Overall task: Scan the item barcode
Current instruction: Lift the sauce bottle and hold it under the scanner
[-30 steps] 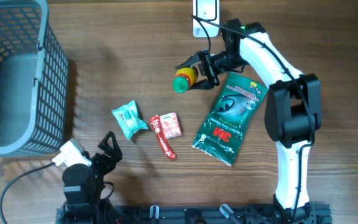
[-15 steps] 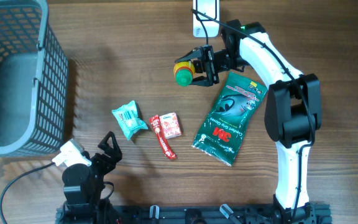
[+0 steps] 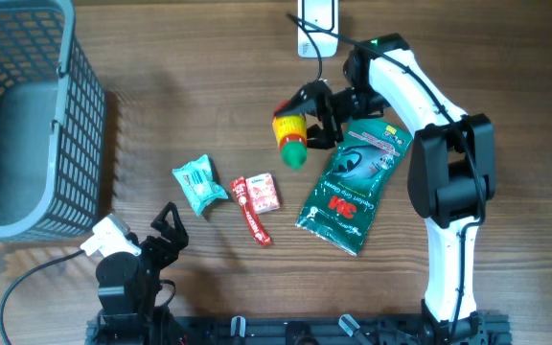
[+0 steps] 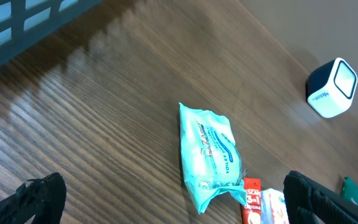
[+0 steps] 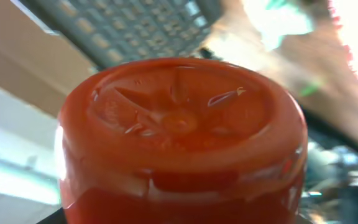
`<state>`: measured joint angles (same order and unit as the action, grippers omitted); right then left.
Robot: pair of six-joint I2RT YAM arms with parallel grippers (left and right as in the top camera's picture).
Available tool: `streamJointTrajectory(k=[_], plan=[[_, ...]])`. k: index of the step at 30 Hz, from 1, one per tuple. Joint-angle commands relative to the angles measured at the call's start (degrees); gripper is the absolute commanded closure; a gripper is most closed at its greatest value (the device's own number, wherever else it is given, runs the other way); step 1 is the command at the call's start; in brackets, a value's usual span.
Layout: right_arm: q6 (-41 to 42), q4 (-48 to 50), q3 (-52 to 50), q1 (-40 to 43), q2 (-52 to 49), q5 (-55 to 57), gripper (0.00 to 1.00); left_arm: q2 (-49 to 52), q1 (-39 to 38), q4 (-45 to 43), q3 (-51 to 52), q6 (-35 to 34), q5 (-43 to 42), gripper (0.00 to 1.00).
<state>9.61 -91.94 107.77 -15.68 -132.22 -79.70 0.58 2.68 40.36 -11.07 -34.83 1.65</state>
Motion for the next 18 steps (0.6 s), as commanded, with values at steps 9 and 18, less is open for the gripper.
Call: streamJointTrajectory(k=[9, 18], plan=[[0.4, -0.2, 1.0, -5.0, -0.5, 8.2, 0.82, 0.0, -0.3, 0.1, 0.6, -0.3, 0.8, 0.00], [5.5, 9.5, 1.0, -2.6, -0.5, 29.6, 0.96, 0.0, -0.3, 0.1, 0.6, -0.3, 0.8, 0.00]])
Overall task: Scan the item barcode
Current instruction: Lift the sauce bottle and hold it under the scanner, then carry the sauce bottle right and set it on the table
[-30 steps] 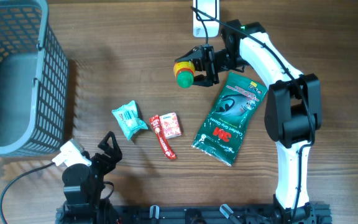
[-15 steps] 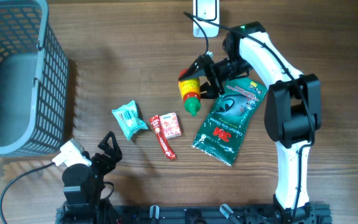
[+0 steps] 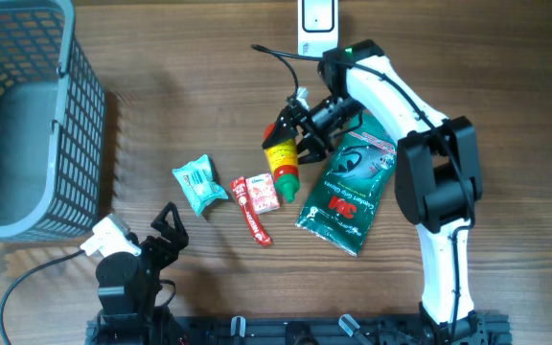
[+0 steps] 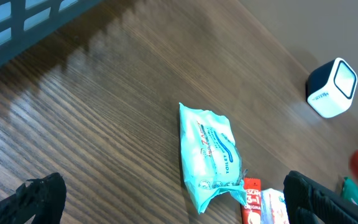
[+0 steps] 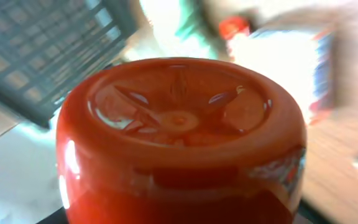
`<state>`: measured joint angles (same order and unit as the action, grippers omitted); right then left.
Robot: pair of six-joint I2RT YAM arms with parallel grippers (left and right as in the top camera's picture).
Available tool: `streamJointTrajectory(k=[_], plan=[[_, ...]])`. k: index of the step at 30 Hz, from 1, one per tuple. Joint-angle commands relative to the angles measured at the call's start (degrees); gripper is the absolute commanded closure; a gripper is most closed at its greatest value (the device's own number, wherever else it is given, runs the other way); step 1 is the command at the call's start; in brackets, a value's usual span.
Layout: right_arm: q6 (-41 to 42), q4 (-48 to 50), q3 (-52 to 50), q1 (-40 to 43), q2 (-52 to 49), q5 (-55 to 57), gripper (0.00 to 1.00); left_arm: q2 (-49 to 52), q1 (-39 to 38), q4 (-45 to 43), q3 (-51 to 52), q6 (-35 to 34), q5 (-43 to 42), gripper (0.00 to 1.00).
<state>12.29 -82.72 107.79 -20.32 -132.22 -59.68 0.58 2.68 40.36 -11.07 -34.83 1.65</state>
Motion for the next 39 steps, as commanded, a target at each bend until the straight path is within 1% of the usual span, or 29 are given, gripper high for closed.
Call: streamJointTrajectory(k=[1, 6, 8, 12, 15, 19, 22, 24, 26, 28, 29, 31, 36, 39], plan=[[2.6, 0.6, 1.0, 2.7, -0.5, 9.7, 0.96, 0.0, -0.3, 0.1, 0.6, -0.3, 0.8, 0.00], [3.5, 6.7, 1.1, 7.8, -0.5, 9.3, 0.95, 0.0, -0.3, 0.1, 0.6, -0.3, 0.8, 0.00], [5.7, 10.0, 1.1, 9.4, -0.5, 9.3, 0.95, 0.0, -0.3, 0.1, 0.6, -0.3, 0.8, 0.00], [12.3, 19.7, 1.1, 11.7, -0.5, 9.3, 0.93, 0.0, -0.3, 0.1, 0.6, -0.3, 0.8, 0.00], [17.7, 28.7, 1.1, 12.2, -0.5, 9.3, 0.92, 0.0, -0.3, 0.1, 0.6, -0.3, 0.8, 0.00], [22.7, 36.5, 2.7, 12.1, -0.5, 10.1, 0.91, 0.0, -0.3, 0.1, 0.6, -0.3, 0.8, 0.00], [25.8, 40.3, 5.5, 11.8, -0.5, 15.5, 0.88, 0.0, -0.3, 0.1, 0.6, -0.3, 0.8, 0.00], [27.1, 43.2, 6.8, 11.5, -0.4, 19.7, 0.84, 0.0, -0.3, 0.1, 0.6, -0.3, 0.8, 0.00], [28.6, 47.8, 7.0, 11.1, -0.4, 23.2, 0.73, 0.0, -0.3, 0.1, 0.6, -0.3, 0.8, 0.00], [31.2, 51.6, 7.0, 10.7, -0.4, 28.7, 0.59, 0.0, -0.3, 0.1, 0.6, -0.3, 0.8, 0.00], [34.1, 53.1, 7.0, 10.2, -0.5, 33.8, 0.56, 0.0, -0.3, 0.1, 0.6, -0.3, 0.8, 0.00], [36.7, 55.7, 7.0, 9.5, -0.6, 38.4, 0.57, 0.0, -0.3, 0.1, 0.6, -0.3, 0.8, 0.00], [39.7, 66.9, 7.0, 7.5, -0.6, 44.6, 0.57, 0.0, -0.3, 0.1, 0.6, -0.3, 0.8, 0.00], [42.1, 68.4, 7.0, 7.0, -0.9, 47.2, 0.57, 0.0, -0.3, 0.1, 0.6, -0.3, 0.8, 0.00]])
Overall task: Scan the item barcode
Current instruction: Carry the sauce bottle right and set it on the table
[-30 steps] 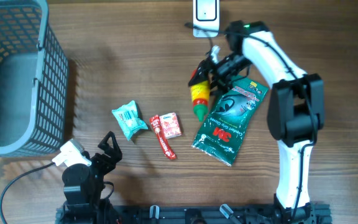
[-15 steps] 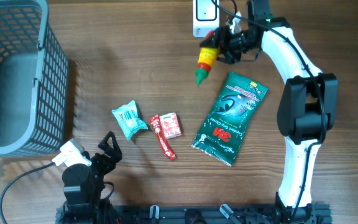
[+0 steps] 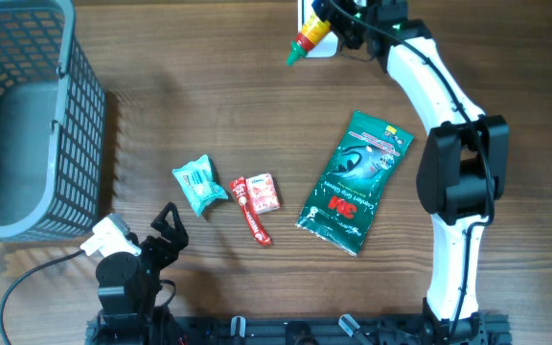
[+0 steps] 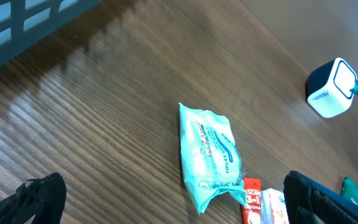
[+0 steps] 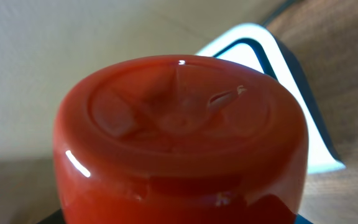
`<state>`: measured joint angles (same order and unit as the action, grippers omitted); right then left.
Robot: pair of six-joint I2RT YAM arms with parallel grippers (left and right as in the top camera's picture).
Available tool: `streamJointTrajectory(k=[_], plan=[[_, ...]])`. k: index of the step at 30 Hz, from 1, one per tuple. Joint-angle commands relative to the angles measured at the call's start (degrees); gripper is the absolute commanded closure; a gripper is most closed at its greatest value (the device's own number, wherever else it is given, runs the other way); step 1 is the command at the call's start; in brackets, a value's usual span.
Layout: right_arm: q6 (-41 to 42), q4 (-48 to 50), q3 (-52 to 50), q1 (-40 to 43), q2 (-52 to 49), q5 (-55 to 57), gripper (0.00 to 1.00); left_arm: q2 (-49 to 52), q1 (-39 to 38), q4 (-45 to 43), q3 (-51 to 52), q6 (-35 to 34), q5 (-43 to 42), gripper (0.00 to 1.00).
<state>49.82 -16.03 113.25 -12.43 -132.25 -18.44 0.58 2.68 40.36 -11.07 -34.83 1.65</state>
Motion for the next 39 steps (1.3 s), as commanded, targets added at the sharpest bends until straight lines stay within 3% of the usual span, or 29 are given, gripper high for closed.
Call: streamJointTrajectory(k=[1, 8, 11, 21, 23, 28, 30, 39], plan=[[4.8, 2.4, 1.5, -0.9, -1.2, 5.9, 0.57, 0.0, -0.3, 0.1, 0.6, -0.3, 0.8, 0.00], [3.6, 1.7, 1.5, -0.2, -2.0, 4.7, 0.57, 0.0, -0.3, 0.1, 0.6, -0.3, 0.8, 0.00], [-0.3, -4.3, 2.2, 2.2, -0.5, 4.4, 0.57, 0.0, -0.3, 0.1, 0.6, -0.3, 0.8, 0.00], [-14.7, -24.5, 5.2, 22.9, 0.7, 4.7, 0.57, 0.0, -0.3, 0.1, 0.6, -0.3, 0.8, 0.00], [-18.5, -26.0, 5.2, 27.7, 0.7, 7.5, 0.57, 0.0, -0.3, 0.1, 0.6, -0.3, 0.8, 0.00], [-20.4, -27.7, 4.9, 37.4, 0.0, 28.9, 0.57, 0.0, -0.3, 0.1, 0.6, -0.3, 0.8, 0.00], [-23.4, -27.3, 4.7, 39.5, -0.5, 32.5, 0.57, 0.0, -0.3, 0.1, 0.6, -0.3, 0.8, 0.00], [-24.6, -27.4, 4.4, 46.3, -3.0, 32.5, 0.55, 0.0, -0.3, 0.1, 0.6, -0.3, 0.8, 0.00]])
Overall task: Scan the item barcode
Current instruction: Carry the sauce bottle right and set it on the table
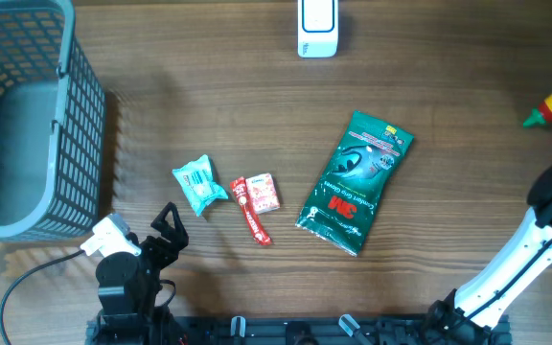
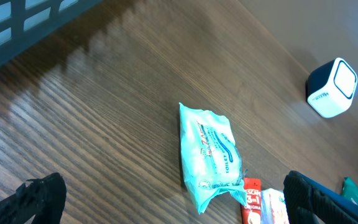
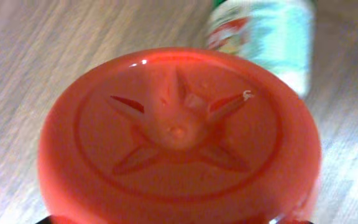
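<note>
A yellow-and-red sauce bottle with a green cap (image 1: 550, 106) hangs at the far right edge of the overhead view, cap pointing left. My right gripper is shut on its base end and is mostly cut off by the frame. In the right wrist view the bottle's red base (image 3: 179, 130) fills the picture and hides the fingers. The white scanner (image 1: 316, 24) stands at the back centre, also seen as a scanner (image 2: 333, 88) in the left wrist view. My left gripper (image 2: 173, 208) rests open at the front left, holding nothing.
A green 3M pack (image 1: 355, 182) lies mid-table. A teal packet (image 1: 199, 184), a red sachet (image 1: 252, 222) and a small box (image 1: 264, 192) lie left of it. A grey basket (image 1: 84, 115) stands at the back left. The right arm (image 1: 535, 240) runs along the right side.
My right gripper has moved with the bottle from in front of the scanner at the back centre to the far right edge of the table. The left arm has not moved.
My right gripper held the bottle above the table next to the green pack, then slightly further left near the small box. Then it held the bottle in front of the scanner. Now the bottle is at the far right, still held.
</note>
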`<state>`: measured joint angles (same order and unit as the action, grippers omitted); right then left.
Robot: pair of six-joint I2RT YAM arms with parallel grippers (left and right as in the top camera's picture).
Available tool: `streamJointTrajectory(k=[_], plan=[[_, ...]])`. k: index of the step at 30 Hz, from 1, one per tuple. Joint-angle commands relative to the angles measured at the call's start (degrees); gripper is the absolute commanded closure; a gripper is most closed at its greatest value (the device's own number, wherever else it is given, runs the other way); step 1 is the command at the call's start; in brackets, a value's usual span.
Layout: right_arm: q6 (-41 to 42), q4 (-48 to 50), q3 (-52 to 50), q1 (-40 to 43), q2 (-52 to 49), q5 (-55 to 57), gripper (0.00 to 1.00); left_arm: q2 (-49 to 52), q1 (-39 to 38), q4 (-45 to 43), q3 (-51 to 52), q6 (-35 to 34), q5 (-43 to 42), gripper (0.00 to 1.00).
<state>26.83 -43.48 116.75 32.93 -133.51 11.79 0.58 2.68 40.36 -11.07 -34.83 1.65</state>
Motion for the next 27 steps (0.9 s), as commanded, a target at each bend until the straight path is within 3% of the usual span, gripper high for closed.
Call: streamJointTrajectory(k=[1, 12, 15, 18, 24, 27], plan=[[-2.3, 0.0, 0.9, 1.2, -2.1, 2.3, 0.53, 0.0, -0.3, 0.1, 0.6, -0.3, 0.8, 0.00], [-6.3, -2.1, 0.9, 1.2, -2.6, 2.3, 0.23, 0.0, -0.3, 0.1, 0.6, -0.3, 0.8, 0.00], [-8.8, -2.9, 0.9, 1.2, -2.6, 2.3, 0.00, 0.0, -0.3, 0.1, 0.6, -0.3, 0.8, 0.00], [-6.6, -4.2, 1.0, 1.2, -2.6, 1.0, 0.00, 0.0, -0.3, 0.1, 0.6, -0.3, 0.8, 0.00], [-3.8, -6.6, 1.2, 0.6, 0.9, -20.3, 0.00, 0.0, -0.3, 0.1, 0.6, -0.3, 0.8, 0.00], [-1.8, -7.0, 1.2, -1.0, 5.6, -21.9, 0.00, 0.0, -0.3, 0.1, 0.6, -0.3, 0.8, 0.00]])
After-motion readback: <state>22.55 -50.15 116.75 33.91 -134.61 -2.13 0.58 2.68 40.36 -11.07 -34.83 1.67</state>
